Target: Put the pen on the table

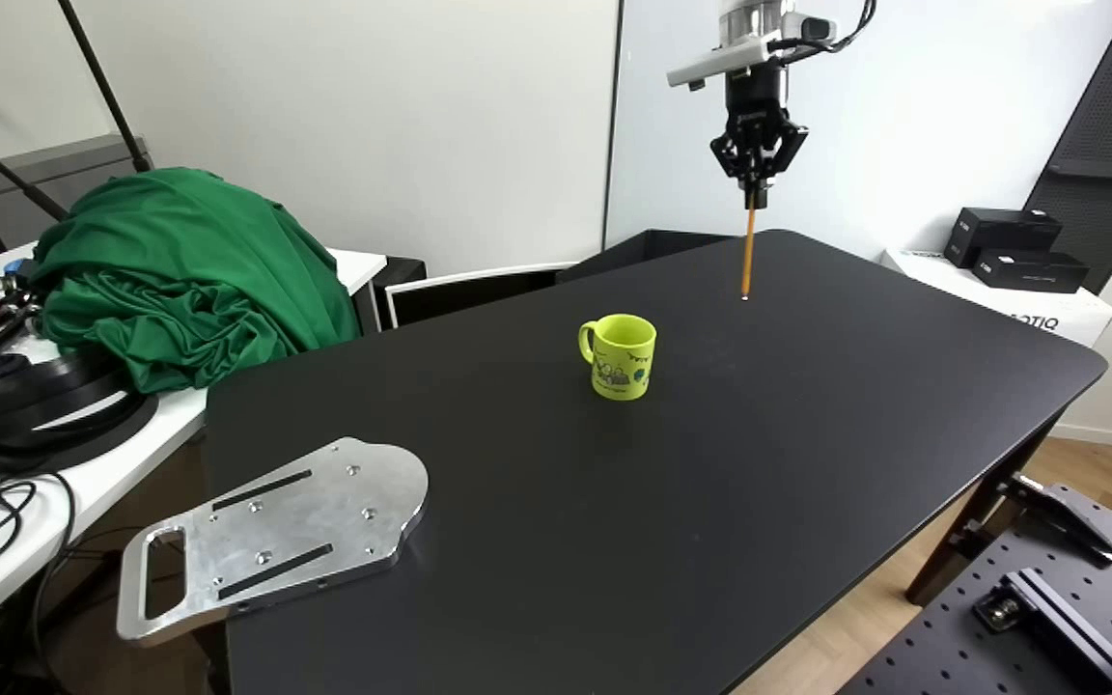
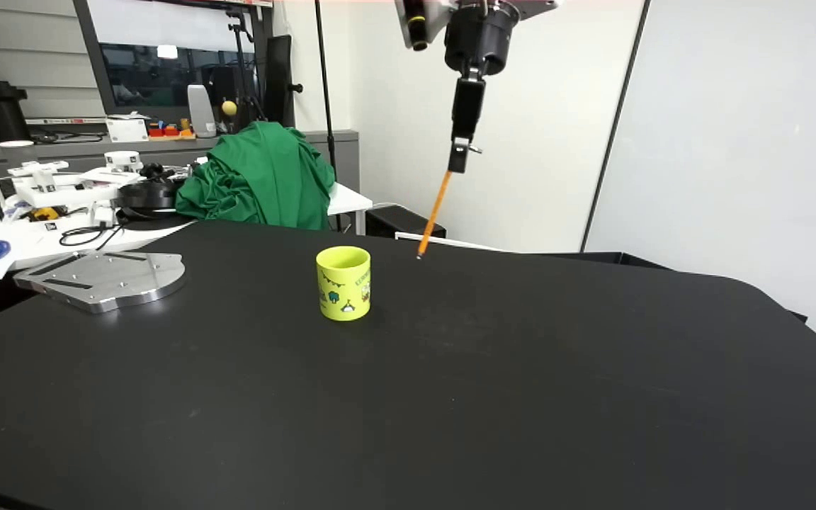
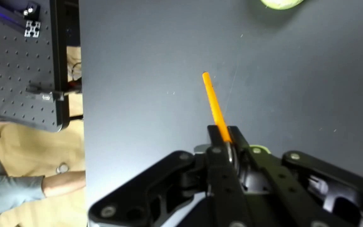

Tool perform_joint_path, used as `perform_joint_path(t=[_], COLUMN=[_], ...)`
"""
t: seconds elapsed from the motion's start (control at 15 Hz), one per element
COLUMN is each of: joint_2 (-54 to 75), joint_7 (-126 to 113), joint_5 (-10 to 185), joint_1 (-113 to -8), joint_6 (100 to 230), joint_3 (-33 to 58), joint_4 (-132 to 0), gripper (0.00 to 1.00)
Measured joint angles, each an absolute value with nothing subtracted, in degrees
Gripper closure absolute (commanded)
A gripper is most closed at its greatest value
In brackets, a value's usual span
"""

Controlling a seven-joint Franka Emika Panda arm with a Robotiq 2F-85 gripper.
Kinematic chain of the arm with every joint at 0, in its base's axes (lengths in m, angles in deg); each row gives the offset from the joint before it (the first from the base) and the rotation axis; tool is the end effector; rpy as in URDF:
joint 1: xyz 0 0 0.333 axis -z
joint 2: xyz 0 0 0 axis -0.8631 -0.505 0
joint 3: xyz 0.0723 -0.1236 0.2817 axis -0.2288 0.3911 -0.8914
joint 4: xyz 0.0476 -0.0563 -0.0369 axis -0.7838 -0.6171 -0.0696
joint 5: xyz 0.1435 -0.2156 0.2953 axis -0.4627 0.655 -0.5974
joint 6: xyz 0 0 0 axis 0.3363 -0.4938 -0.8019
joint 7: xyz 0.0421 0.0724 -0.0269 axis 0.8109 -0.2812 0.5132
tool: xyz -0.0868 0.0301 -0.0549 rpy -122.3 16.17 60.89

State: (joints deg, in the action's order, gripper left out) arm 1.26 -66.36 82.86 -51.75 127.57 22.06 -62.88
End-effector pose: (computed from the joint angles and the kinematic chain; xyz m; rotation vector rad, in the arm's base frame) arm 0.6090 -0.2134 0.3715 2.1582 -1.9980 -0.3643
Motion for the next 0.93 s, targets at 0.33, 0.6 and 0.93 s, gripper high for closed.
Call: perform_joint_path(t=[0.33,0.6,0.93], joint_2=[-0.03,-1.63,-3.98], joint_7=[-70.32,-76.08,-84.49], joint_5=[98.61,111.41,127.48], joint_1=[-53.64,-55.78,-57.94], joint_6=[132.13,136.84,141.85], joint_3=[24.11,25.41,26.62], joint_4=[-66.84,-70.40,-74.10], gripper=[0.97,0.97,0.97])
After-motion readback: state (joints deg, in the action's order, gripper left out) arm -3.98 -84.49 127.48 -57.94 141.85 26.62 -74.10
